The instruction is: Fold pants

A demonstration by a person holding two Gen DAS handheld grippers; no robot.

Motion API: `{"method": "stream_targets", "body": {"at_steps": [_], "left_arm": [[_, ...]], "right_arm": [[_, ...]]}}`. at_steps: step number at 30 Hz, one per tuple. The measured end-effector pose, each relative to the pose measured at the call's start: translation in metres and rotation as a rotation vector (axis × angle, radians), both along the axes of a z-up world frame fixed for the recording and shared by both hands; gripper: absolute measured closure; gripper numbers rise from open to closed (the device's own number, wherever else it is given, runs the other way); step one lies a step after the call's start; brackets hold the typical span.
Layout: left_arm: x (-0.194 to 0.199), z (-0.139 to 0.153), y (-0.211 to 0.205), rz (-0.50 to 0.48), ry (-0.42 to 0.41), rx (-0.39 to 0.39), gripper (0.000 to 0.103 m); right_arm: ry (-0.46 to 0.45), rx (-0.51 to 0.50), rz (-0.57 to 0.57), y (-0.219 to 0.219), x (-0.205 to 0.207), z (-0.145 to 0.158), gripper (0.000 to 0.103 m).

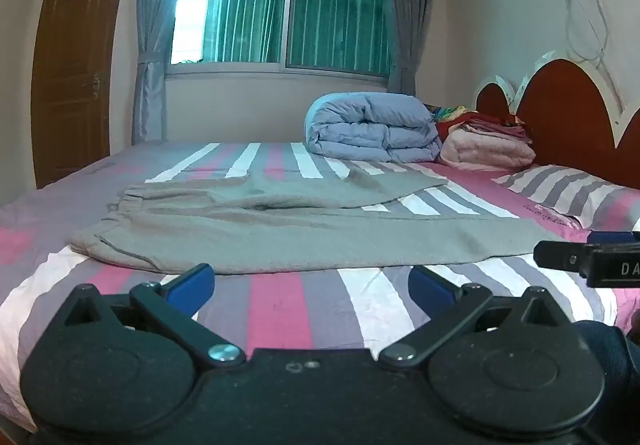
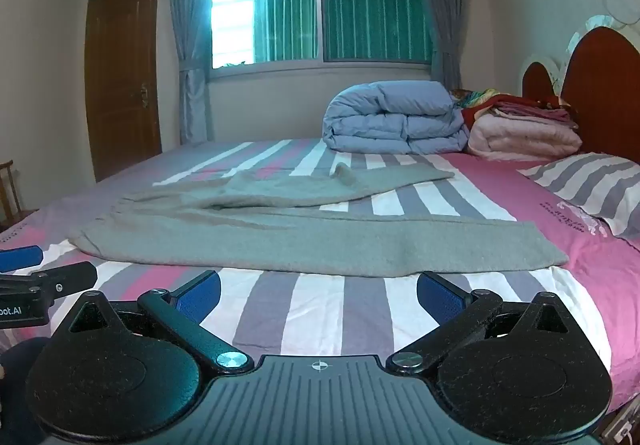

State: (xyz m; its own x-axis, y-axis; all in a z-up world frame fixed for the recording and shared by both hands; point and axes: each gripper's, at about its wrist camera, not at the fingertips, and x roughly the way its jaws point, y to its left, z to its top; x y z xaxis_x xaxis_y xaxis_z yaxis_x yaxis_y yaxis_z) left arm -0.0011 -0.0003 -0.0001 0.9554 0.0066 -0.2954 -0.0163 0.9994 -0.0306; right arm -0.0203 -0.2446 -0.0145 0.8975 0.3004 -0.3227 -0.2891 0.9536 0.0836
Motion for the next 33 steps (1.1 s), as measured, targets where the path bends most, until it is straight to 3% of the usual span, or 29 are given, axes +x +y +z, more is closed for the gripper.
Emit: {"method": "stream_targets", "body": {"at_steps": [33], "left_arm": [[0.0067, -0.0051, -0.0005, 0.0, 0.037, 0.004, 0.006]], "right_arm": [[0.007, 0.012, -0.011, -0.0027, 0.0034, -0.0054, 0.0]]}}
